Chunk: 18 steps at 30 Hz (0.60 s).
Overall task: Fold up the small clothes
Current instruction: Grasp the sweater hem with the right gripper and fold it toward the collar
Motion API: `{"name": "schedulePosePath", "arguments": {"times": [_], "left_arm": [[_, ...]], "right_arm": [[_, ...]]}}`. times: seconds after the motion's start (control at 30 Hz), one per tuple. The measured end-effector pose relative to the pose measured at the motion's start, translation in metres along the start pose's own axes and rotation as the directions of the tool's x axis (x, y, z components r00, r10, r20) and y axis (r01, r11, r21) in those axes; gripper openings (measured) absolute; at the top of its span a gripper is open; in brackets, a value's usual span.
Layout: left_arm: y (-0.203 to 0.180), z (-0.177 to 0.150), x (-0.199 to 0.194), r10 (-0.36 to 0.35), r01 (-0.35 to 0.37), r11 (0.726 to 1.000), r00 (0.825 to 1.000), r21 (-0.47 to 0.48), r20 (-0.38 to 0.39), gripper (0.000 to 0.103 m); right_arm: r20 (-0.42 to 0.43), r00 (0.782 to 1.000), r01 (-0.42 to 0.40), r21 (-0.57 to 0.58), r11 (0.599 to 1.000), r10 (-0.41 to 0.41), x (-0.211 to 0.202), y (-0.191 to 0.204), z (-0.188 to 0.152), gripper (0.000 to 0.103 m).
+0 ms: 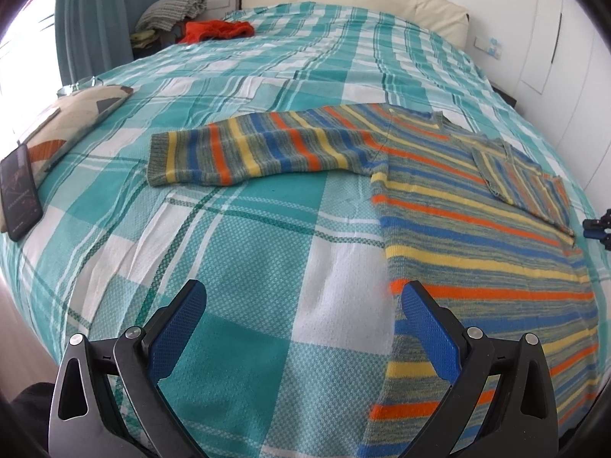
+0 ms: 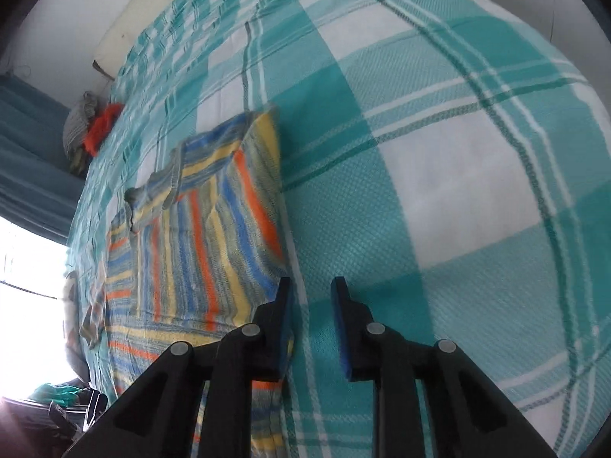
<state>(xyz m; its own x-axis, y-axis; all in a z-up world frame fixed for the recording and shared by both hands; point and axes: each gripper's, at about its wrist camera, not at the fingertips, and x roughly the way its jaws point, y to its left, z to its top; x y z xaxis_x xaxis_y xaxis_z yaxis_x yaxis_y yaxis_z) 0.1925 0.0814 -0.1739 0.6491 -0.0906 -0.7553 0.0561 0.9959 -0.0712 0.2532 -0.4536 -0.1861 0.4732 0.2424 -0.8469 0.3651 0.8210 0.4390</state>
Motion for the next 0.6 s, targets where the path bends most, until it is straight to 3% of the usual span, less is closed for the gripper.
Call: {"name": "schedulePosePath", "arguments": {"times": [0.1,0.13,0.23,0.33,0.4,0.47,0.53,0.6], "left_arm": [[-0.004,0.001,0.004,-0.009,0.009,1.000,1.000,0.002,-0.011,0.102],[-0.005,0.002,0.006,-0.021,0.021,1.000,1.000,-0.001,-0.013,0.102],[-0.008,0.015,0.016,-0.040,0.040,0.999,0.999,0.029,-0.017,0.102],[-0.004,0.036,0.026,0.016,-0.016,0.998,1.000,0.056,0.011,0.102],[0.002,0.046,0.034,0.031,-0.031,0.998,1.000,0.060,-0.001,0.102],[0.011,0.048,0.037,0.039,-0.039,0.998,0.999,0.044,-0.006,0.102],[0.024,0.047,0.043,0.035,-0.035,0.999,0.999,0.000,-0.028,0.102],[0.034,0.047,0.049,0.020,-0.022,0.999,0.999,-0.041,-0.046,0.102]], "right_arm": [[0.023,0.998,-0.052,-0.141,0.989,0.056,-0.032,0.016,-0.022,0.029],[0.027,0.998,-0.042,-0.198,0.979,0.049,-0.039,0.023,-0.033,0.036],[0.142,0.987,0.122,-0.360,0.925,-0.075,-0.056,0.035,-0.065,0.043],[0.240,0.953,0.262,-0.357,0.896,-0.183,-0.054,0.022,-0.074,0.047],[0.213,0.958,0.251,-0.298,0.921,-0.193,-0.051,0.012,-0.070,0.047],[0.189,0.975,0.169,-0.290,0.942,-0.117,-0.056,0.013,-0.074,0.047],[0.207,0.974,0.162,-0.366,0.916,-0.089,-0.059,0.031,-0.088,0.048],[0.256,0.958,0.233,-0.450,0.862,-0.125,-0.056,0.047,-0.101,0.053]]}}
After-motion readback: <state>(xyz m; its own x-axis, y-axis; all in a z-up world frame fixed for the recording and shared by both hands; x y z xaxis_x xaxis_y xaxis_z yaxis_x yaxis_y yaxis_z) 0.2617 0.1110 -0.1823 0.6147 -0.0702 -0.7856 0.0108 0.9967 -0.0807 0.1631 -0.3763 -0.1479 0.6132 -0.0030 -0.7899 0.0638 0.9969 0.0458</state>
